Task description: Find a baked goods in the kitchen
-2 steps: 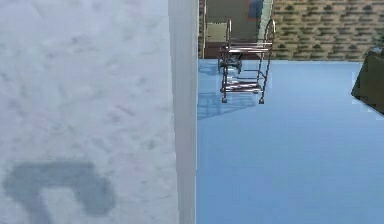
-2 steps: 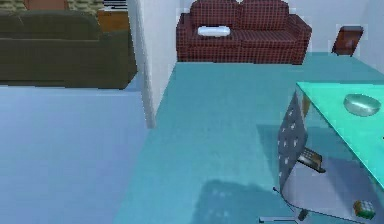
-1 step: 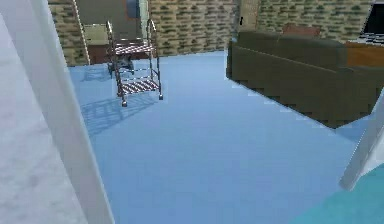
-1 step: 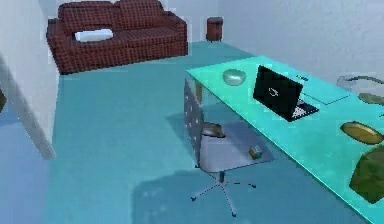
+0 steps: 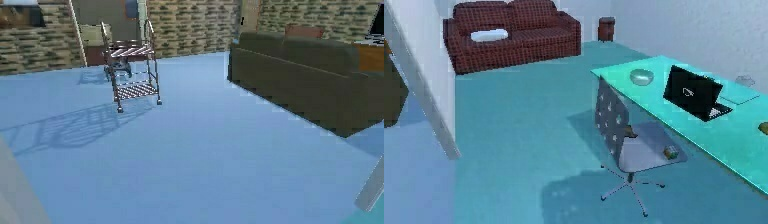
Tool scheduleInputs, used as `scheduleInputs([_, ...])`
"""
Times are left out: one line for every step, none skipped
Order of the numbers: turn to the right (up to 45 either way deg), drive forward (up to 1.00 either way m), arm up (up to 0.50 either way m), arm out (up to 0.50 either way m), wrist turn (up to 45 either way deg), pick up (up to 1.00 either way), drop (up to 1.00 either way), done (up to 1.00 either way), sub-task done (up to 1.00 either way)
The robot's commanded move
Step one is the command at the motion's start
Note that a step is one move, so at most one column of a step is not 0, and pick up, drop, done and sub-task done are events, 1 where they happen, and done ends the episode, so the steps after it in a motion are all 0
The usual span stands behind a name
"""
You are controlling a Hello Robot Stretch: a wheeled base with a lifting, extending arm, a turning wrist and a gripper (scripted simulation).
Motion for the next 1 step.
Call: scheduleInputs([42.0,0.0,0.0,0.0,0.0,0.0,0.0,0.0,0.0])
